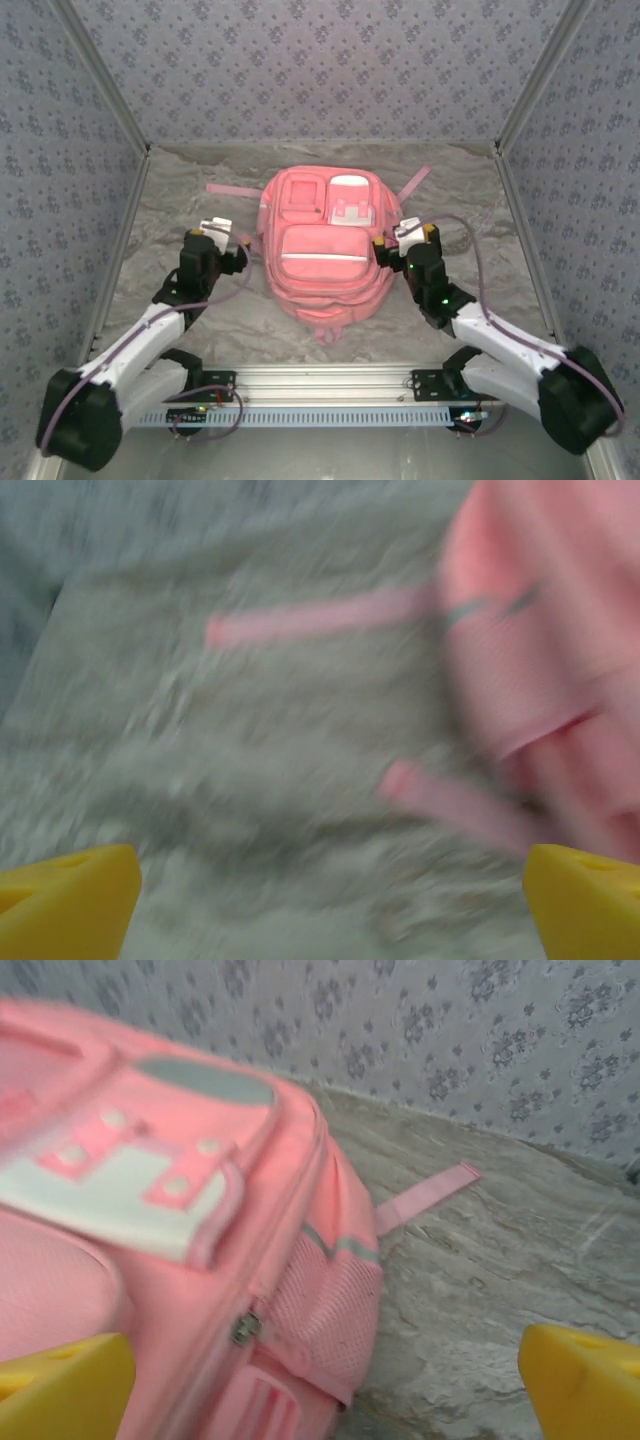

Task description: Pack the student bag

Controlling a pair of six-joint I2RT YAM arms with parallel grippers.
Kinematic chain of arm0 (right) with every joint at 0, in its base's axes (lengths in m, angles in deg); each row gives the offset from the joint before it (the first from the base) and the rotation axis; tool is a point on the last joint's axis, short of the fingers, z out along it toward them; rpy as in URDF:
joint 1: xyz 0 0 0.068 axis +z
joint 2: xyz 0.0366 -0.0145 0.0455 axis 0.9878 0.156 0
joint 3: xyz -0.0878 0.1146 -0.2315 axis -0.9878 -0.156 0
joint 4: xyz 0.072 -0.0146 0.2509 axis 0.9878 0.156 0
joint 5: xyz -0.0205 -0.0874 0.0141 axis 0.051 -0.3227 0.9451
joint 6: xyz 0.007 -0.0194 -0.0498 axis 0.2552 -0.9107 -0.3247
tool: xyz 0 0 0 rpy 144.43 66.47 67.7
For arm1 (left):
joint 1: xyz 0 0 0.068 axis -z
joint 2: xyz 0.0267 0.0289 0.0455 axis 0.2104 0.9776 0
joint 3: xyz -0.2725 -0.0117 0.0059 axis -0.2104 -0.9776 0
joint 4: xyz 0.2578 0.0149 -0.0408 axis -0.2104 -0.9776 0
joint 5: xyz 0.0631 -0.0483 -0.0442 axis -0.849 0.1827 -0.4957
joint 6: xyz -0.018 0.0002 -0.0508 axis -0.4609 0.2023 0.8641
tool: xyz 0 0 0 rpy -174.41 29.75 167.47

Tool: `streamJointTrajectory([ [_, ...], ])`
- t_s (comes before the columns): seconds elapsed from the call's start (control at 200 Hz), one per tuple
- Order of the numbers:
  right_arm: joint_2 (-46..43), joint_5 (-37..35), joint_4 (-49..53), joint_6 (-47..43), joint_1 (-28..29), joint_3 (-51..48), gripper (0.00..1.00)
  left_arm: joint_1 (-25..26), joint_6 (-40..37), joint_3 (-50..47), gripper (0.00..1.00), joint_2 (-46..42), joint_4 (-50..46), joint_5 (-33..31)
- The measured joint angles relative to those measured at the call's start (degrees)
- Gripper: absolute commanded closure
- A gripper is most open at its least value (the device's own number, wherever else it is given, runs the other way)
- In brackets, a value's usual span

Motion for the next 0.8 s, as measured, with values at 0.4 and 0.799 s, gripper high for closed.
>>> streamJointTrajectory([
  [0.4,14.0,4.5,-23.7,6.0,-31.9,-9.6,0.00,-16.2,3.8,-5.1,0.02,26.9,33.4,5.9],
  [0.799,30.5,26.9,-31.3,9.5,-36.6,-2.0,0.00,-19.1,4.8,-0.2,0.02,33.0,38.0,15.0],
])
